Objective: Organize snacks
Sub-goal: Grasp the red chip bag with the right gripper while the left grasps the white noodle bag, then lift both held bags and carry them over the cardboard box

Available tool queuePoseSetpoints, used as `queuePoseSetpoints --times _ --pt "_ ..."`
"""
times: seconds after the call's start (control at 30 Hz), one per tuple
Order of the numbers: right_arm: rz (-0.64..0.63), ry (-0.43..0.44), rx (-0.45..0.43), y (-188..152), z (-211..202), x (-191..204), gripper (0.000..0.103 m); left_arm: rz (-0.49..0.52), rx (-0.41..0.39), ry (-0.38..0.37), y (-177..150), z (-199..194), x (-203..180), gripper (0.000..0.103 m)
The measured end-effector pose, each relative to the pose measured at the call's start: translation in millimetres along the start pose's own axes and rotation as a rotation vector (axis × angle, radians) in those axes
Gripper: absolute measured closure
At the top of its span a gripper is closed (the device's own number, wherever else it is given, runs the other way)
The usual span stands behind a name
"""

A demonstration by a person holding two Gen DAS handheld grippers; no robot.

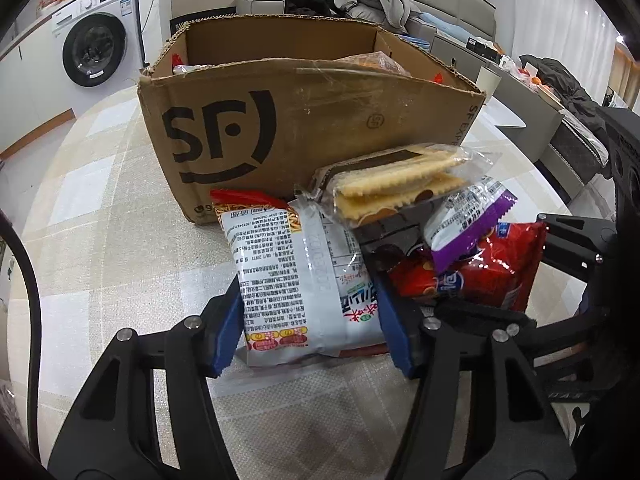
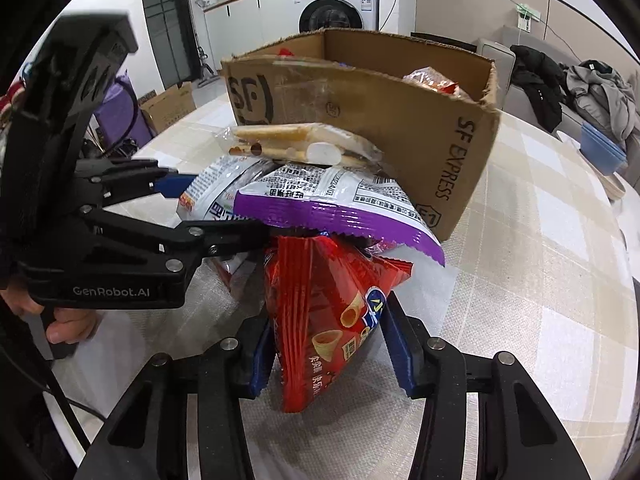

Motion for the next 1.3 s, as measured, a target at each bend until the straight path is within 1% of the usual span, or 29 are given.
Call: queuePoseSetpoints --times 0.17,0.3,0.47,0.6,0.8,1.07,1.17,1.3 --pt "0.006 0.024 -0.032 6 -14 -7 0.054 -0.014 -0.006 -0.017 -2 -6 5 0.046" --pt "-0.006 0.03 -0.051 8 -23 -5 0.055 -0.02 -0.006 -0.047 -11 -13 13 0.046" --pt "-0.031 0.046 -0.077 11 -36 0 0.055 -0.037 -0.014 -0.078 -13 -24 24 0.046" --pt "-0.033 0.062 -0.081 15 -39 1 0.055 -0.025 -0.026 -0.087 -17 -33 25 0.047" --pt "-0.04 0.079 -0.096 12 -53 0 0.056 -0.017 -0.045 -0.093 -21 -53 24 0.047" --pt "-0.055 0.123 -0.086 11 -42 8 0.056 -0.01 -0.051 -0.102 -30 -71 30 0.047" --pt "-0.069 0.139 -0.09 11 -42 12 0.056 -0.012 -0.065 -0.107 -27 -75 26 0.047" --pt "-0.076 0.153 -0.106 11 -46 13 0.056 0.0 -0.088 -0.114 -33 -89 29 0.047"
Point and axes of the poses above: each gripper's, at about its wrist camera, not at the fingertips, and z roughly the way its jaws point, x to its left, y to its top, the point moved 9 cm from there along z, roughly the way its jaws point, and after that the axes turned 14 degrees about y, right-handed, at the moved point
